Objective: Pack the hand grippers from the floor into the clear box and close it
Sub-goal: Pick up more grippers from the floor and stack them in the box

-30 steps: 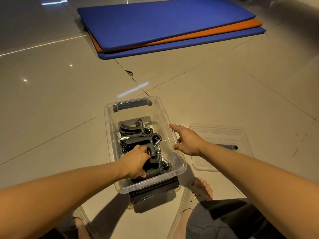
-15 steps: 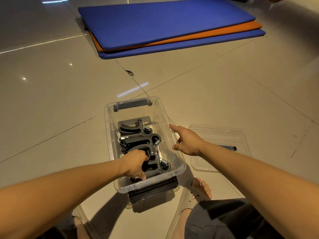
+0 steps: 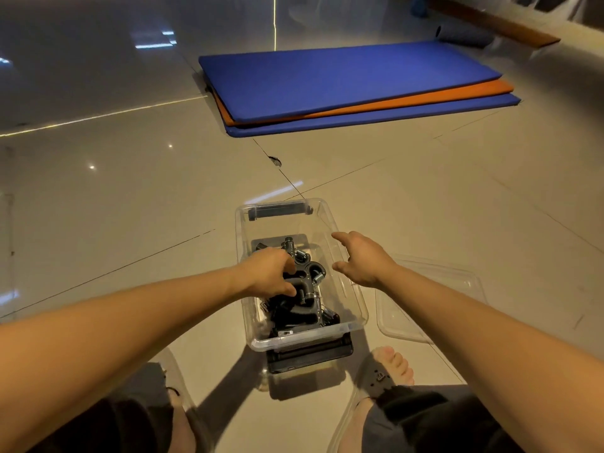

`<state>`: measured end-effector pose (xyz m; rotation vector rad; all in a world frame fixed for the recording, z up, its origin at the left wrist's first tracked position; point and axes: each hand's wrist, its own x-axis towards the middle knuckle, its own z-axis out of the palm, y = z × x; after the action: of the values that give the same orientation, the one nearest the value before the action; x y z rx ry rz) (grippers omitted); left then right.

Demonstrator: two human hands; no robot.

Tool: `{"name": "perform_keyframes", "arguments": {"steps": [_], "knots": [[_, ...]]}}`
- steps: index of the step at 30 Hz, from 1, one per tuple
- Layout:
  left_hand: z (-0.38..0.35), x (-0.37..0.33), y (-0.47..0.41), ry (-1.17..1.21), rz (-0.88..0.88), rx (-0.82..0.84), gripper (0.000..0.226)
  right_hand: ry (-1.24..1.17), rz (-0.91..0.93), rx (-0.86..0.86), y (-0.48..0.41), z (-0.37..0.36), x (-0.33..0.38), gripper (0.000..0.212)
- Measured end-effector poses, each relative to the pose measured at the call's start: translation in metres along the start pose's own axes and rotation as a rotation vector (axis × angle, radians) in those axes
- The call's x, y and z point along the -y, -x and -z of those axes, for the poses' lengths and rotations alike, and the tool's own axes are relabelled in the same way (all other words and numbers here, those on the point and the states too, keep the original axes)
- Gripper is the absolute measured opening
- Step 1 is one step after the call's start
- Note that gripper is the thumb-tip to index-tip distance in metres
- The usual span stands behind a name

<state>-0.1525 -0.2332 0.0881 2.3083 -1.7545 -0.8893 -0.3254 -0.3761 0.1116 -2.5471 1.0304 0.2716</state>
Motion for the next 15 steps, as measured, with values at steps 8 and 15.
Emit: {"name": "perform_keyframes", "arguments": {"steps": [8, 15], "knots": [[0.121, 0.047, 0.138, 0.085, 0.193, -0.266, 0.056, -0.15, 0.197, -0.15, 0.031, 0.036, 0.122, 0.058], [0.174, 0.113, 0.344, 0.181, 0.399, -0.566, 0.043, -0.368, 0.511, -0.118, 0.092, 0.041, 0.274, 0.049]]}}
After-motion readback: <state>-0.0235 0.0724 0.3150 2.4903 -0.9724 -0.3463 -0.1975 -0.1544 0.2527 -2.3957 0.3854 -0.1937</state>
